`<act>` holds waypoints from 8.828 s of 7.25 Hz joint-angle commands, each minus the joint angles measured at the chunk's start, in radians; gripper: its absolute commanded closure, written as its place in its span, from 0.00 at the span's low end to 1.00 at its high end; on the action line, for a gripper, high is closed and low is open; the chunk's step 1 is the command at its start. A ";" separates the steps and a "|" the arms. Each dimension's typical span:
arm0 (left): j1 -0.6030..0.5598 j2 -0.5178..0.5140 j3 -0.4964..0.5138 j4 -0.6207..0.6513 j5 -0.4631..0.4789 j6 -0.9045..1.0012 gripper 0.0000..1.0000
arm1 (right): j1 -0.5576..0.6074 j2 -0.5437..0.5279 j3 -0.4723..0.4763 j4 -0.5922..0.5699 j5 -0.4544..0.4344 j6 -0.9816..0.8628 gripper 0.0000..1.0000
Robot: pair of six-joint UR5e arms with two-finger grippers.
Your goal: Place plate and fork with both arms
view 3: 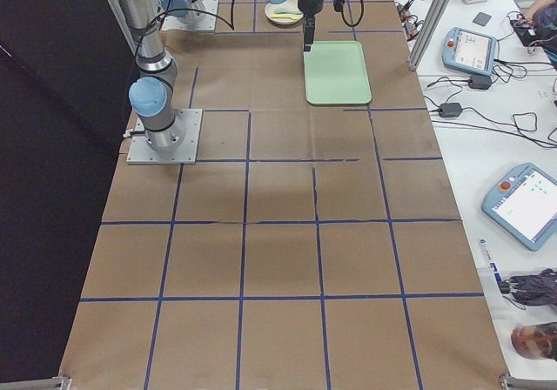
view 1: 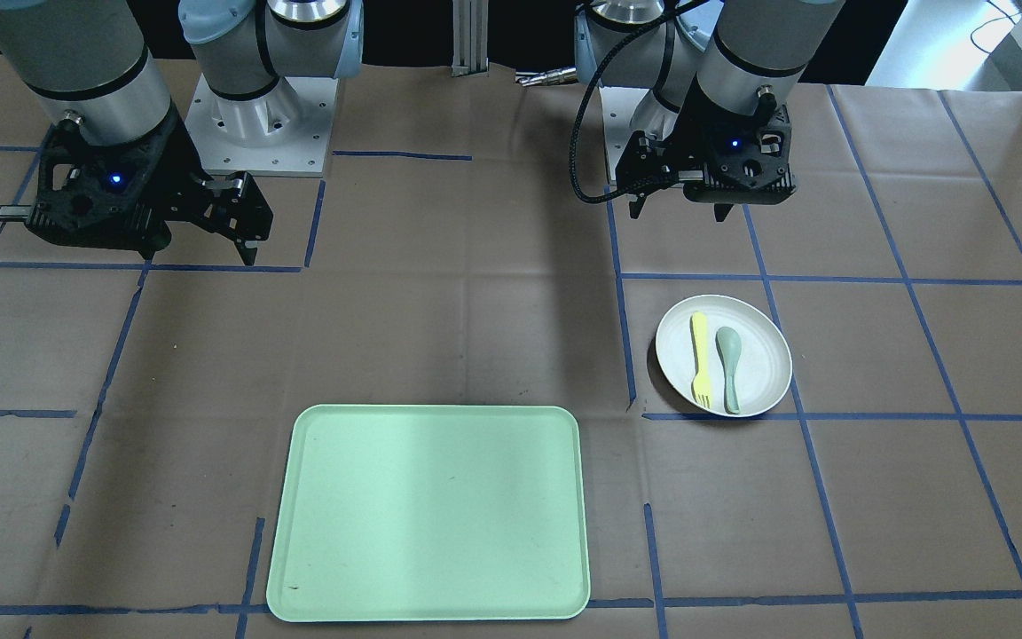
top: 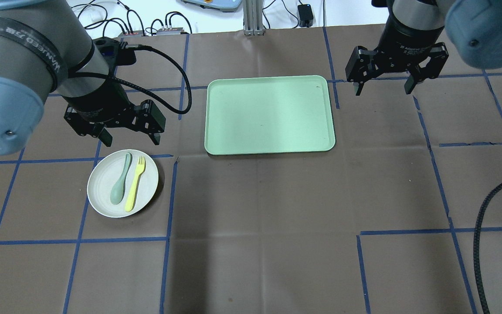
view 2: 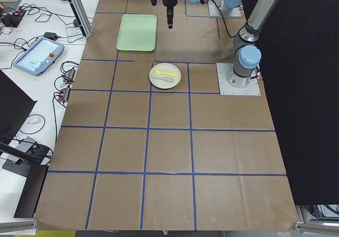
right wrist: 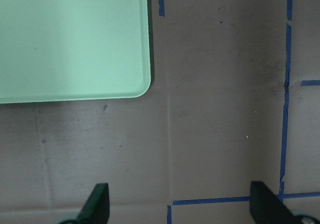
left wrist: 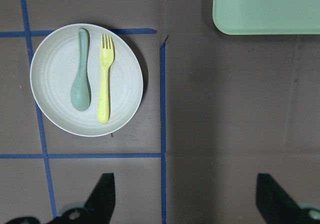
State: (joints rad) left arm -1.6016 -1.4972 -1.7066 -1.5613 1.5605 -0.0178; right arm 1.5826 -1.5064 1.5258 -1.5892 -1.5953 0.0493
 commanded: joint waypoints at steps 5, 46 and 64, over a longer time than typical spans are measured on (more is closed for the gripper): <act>0.002 0.000 -0.002 0.004 0.004 -0.001 0.00 | 0.002 -0.002 -0.003 0.000 0.000 0.006 0.00; 0.542 -0.305 -0.323 0.555 -0.310 0.513 1.00 | -0.006 -0.097 0.063 0.034 0.003 -0.003 0.00; -0.081 -0.791 0.315 0.515 -0.350 -0.195 0.57 | -0.007 -0.097 0.070 0.034 0.003 -0.003 0.00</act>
State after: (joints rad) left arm -1.6831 -2.2912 -1.3908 -1.0413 1.2079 -0.2129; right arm 1.5760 -1.6031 1.5953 -1.5549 -1.5923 0.0461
